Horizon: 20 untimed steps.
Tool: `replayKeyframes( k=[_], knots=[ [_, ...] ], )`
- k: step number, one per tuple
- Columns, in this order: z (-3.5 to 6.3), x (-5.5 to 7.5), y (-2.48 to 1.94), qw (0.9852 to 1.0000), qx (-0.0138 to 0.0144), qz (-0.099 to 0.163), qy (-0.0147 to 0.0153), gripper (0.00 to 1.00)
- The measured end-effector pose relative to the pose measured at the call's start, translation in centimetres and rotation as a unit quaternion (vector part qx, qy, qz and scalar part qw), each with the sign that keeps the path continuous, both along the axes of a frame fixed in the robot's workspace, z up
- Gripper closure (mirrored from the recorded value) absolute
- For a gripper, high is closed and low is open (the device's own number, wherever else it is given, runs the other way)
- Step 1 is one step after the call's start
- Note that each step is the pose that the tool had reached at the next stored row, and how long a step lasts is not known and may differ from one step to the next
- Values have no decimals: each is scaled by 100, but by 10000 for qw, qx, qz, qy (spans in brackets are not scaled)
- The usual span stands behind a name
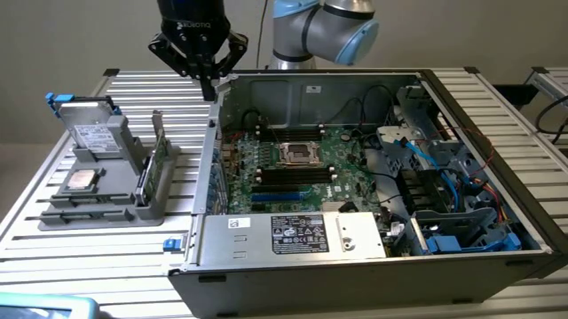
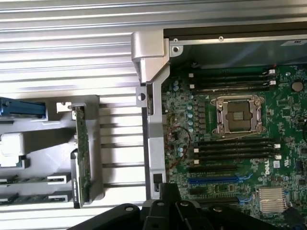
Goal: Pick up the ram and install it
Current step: 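Reach for the ram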
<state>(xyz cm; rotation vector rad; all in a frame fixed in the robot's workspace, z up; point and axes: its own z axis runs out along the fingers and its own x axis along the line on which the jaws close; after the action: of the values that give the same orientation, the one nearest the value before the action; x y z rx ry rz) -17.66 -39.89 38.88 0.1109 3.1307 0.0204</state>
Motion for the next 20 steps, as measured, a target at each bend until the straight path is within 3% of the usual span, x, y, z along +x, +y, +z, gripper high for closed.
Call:
replayKeyframes(
  k=[11, 20],
  knots=[
    [-63, -500, 0, 9999, -166, 0, 26, 89],
    [-122, -912, 0, 9996, -283, 0, 46, 89]
  ],
)
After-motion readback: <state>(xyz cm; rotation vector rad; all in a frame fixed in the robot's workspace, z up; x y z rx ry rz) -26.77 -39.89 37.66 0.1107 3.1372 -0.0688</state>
